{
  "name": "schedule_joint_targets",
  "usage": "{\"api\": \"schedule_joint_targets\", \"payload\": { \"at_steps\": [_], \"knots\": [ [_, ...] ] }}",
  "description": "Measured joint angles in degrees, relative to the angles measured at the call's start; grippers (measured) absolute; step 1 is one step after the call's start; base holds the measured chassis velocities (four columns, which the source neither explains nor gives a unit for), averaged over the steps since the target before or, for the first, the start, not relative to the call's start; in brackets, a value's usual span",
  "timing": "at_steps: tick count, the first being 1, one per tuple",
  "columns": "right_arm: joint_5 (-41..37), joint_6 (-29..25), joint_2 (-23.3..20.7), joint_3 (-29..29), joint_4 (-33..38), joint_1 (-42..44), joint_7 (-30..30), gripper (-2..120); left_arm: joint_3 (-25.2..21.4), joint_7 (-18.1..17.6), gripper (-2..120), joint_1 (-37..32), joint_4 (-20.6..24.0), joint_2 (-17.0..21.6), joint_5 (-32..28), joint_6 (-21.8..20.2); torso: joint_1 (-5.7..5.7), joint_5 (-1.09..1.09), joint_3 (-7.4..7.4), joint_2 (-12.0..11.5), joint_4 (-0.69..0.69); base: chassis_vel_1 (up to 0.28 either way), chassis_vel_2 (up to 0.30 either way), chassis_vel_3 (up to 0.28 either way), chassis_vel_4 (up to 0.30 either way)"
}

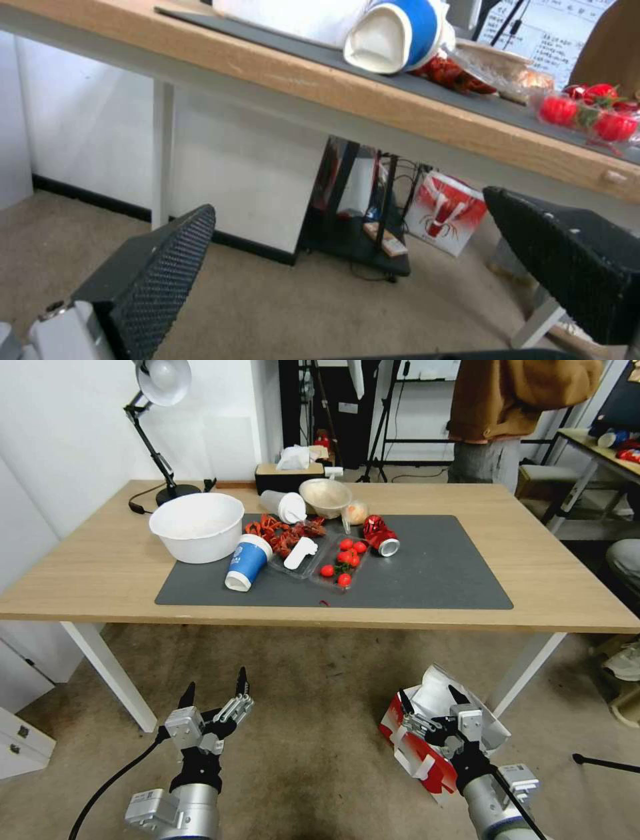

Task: Pick up the food delivery bag from the floor and place it on the table.

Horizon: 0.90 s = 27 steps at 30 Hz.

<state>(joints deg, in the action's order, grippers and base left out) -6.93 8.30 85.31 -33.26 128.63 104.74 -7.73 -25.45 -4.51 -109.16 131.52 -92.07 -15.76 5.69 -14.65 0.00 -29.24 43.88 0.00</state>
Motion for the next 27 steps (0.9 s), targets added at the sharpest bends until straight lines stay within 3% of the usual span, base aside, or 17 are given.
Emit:
{"api": "schedule_joint_targets", "payload": {
  "at_steps": [27],
  "knots": [
    [0.28,-0.05,0.16,-0.01,-0.21,0.08,-0.61,100,0.0,0.01,100,-0.04,-0.17,0.06,0.07,0.01,2.75,0.0,4.08,-6.82,0.0,0.0,0.0,0.0,0.0]
  ]
}}
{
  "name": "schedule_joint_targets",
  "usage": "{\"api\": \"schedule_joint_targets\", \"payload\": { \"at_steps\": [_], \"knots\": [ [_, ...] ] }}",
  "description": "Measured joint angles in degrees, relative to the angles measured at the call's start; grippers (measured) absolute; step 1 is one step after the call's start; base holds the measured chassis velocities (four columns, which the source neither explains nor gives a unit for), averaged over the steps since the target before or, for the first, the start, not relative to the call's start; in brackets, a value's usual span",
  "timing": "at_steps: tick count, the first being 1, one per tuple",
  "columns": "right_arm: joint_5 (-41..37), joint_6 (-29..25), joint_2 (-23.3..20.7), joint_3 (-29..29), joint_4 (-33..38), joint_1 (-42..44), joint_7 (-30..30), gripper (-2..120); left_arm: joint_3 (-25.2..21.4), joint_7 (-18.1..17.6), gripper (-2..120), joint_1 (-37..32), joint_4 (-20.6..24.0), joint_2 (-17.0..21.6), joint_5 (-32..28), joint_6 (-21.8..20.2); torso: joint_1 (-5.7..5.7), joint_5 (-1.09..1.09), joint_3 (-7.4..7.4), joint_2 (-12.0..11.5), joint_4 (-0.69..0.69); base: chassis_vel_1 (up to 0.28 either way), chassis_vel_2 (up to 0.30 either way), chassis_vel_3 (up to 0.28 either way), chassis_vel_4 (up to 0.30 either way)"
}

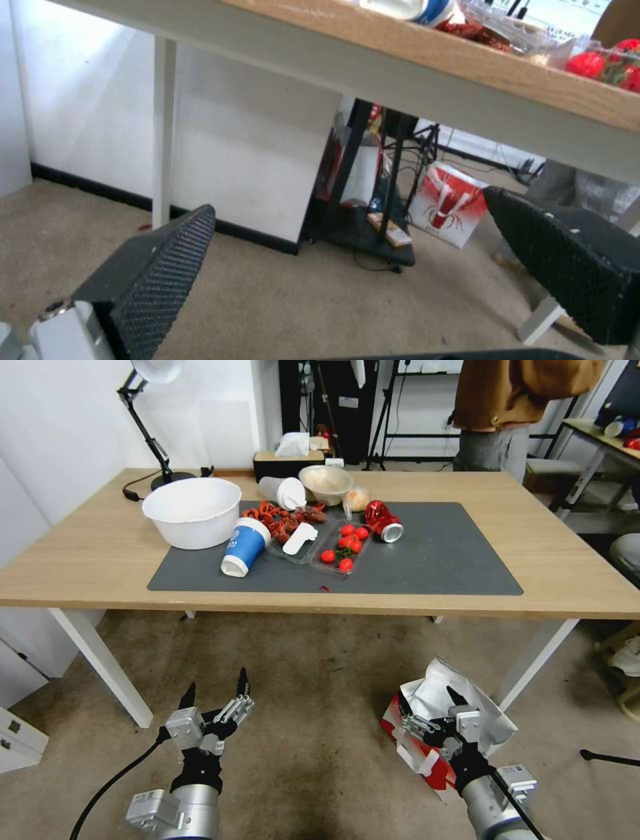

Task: Pick up the food delivery bag from the floor and place it on the table.

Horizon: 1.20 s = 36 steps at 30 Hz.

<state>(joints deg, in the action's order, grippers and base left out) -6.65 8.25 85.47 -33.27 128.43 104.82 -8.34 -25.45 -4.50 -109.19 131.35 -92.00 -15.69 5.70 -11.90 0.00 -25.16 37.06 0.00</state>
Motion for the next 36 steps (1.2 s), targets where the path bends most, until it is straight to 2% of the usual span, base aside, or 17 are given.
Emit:
{"api": "schedule_joint_targets", "payload": {
  "at_steps": [36],
  "knots": [
    [0.28,0.07,0.0,0.18,-0.4,-0.22,-0.03,100,0.22,0.18,100,0.14,-0.16,-0.08,0.01,0.02,3.34,0.0,5.15,-8.5,0.0,0.0,0.0,0.0,0.0]
  ]
}}
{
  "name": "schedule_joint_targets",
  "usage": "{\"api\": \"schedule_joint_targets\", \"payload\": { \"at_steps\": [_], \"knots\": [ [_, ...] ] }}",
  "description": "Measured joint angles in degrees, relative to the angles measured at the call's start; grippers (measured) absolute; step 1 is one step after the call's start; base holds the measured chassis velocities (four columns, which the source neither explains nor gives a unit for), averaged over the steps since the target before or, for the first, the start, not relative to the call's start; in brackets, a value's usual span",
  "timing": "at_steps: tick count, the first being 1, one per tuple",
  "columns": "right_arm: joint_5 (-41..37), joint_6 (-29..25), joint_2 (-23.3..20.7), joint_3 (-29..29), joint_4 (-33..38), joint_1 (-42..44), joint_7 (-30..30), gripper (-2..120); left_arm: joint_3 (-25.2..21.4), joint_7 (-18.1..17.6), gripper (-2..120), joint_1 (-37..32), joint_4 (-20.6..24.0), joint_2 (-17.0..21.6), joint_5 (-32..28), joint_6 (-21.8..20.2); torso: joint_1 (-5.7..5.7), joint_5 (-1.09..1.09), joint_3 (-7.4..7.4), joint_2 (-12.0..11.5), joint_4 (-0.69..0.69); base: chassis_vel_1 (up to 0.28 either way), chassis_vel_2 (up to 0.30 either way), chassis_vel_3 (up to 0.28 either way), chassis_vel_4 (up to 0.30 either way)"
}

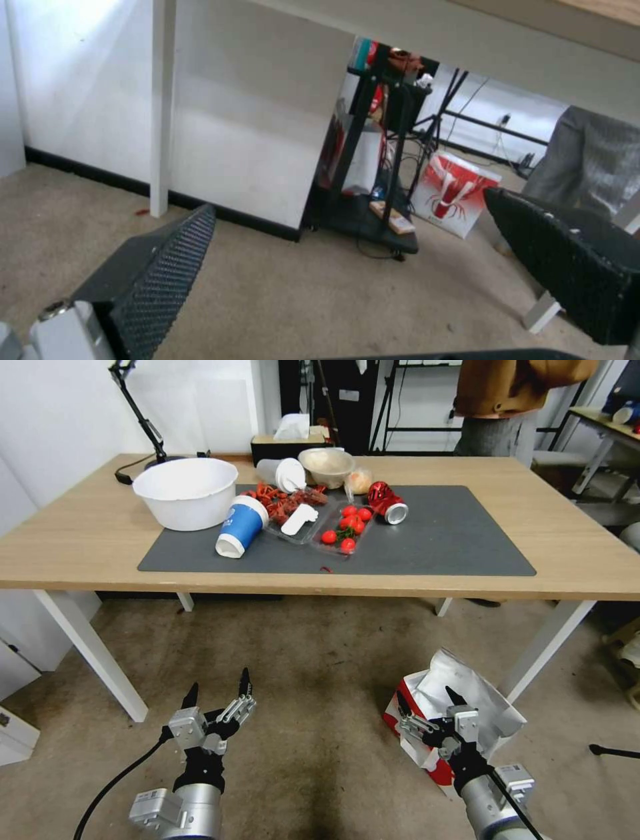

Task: Pick up the food delivery bag from the floor and place it on the table.

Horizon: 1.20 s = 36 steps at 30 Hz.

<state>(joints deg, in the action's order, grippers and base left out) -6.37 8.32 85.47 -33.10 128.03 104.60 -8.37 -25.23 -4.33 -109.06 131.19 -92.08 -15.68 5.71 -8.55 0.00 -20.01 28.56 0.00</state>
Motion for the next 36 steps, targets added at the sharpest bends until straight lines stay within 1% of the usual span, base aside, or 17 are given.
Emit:
{"api": "schedule_joint_targets", "payload": {
  "at_steps": [5,10,13,25,28,29,36],
  "knots": [
    [0.0,-0.01,0.01,-0.09,-0.01,0.03,-0.02,100,0.0,0.13,100,0.06,0.02,-0.04,-0.01,0.0,0.43,0.0,0.84,-1.27,0.0,0.0,0.0,0.0,0.0],
    [-0.12,-0.12,0.03,-0.17,-0.04,0.03,-0.02,100,-0.01,0.2,100,0.06,-0.02,-0.04,-0.01,0.0,0.67,0.0,1.39,-2.06,0.0,0.0,0.0,0.0,0.0],
    [-0.26,-0.41,0.01,-0.22,-0.26,0.05,0.0,100,-0.01,0.29,100,-0.05,0.02,-0.04,0.03,0.0,1.02,0.0,2.09,-3.11,0.0,0.0,0.0,0.0,0.0],
    [-0.38,-0.53,-0.07,-0.27,-0.52,-0.29,0.23,100,-0.09,0.38,100,0.1,0.03,0.0,0.0,0.02,1.89,0.0,3.57,-5.47,0.0,0.0,0.0,0.0,0.0],
    [-0.39,-0.53,-0.04,-0.34,-0.69,-0.44,0.27,100,-0.09,0.39,100,0.3,-0.17,0.02,-0.04,0.02,2.2,0.0,4.33,-6.55,0.0,0.0,0.0,0.0,0.0],
    [-0.39,-0.53,-0.04,-0.34,-0.69,-0.44,0.27,100,-0.09,0.39,100,0.3,-0.17,0.02,-0.04,0.02,2.2,0.0,4.33,-6.55,0.0,0.0,0.0,0.0,0.0],
    [-0.41,-0.53,0.01,-0.4,-0.93,-0.49,0.28,100,-0.05,0.44,100,0.35,-0.42,0.13,-0.13,0.02,2.8,0.0,5.54,-8.35,0.0,0.0,0.0,0.0,0.0]
  ]
}}
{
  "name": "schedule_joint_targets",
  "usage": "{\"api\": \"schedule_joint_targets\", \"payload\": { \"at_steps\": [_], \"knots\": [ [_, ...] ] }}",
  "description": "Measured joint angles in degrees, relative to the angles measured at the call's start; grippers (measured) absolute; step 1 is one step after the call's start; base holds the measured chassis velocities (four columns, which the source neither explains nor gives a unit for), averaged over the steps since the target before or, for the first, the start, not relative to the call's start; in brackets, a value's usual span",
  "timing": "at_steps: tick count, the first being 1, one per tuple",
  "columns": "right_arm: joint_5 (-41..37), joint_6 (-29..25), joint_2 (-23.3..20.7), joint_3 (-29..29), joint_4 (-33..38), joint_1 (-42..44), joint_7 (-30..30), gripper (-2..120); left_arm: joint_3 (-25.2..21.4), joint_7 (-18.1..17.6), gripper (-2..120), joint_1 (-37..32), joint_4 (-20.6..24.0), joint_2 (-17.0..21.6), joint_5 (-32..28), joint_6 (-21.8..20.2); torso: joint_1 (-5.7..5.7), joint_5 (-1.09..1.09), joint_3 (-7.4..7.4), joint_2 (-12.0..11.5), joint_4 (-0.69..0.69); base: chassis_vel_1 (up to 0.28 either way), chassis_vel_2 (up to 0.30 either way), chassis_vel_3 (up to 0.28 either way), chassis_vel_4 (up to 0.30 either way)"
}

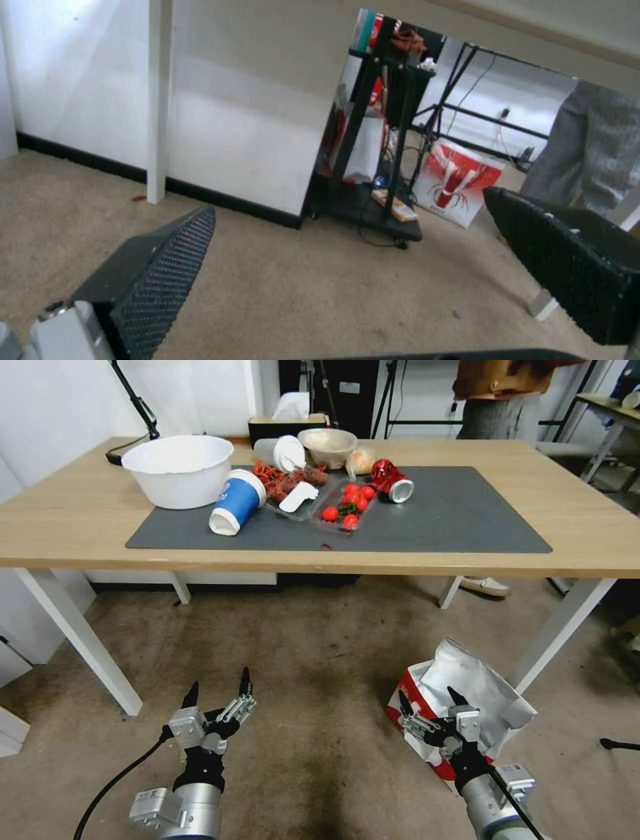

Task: Pick up the food delivery bag from the floor and place it on the table.

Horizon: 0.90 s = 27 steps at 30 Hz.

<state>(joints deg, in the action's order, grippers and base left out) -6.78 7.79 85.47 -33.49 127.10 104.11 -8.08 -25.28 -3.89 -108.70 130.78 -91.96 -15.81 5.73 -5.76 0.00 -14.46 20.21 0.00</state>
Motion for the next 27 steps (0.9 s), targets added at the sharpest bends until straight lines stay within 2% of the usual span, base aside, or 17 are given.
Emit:
{"api": "schedule_joint_targets", "payload": {
  "at_steps": [15,27],
  "knots": [
    [-0.14,0.0,-0.28,-0.07,0.01,0.04,-0.03,100,-0.05,0.37,100,0.02,-0.28,0.13,0.27,-0.04,1.02,0.0,2.21,-3.21,0.0,0.0,0.0,0.0,0.0],
    [-0.06,0.0,-0.51,-0.14,-0.09,0.02,-0.18,100,-2.97,2.6,100,1.14,-3.12,1.3,8.9,1.38,1.65,0.0,4.03,-5.66,0.0,0.0,0.0,0.0,0.0]
  ]
}}
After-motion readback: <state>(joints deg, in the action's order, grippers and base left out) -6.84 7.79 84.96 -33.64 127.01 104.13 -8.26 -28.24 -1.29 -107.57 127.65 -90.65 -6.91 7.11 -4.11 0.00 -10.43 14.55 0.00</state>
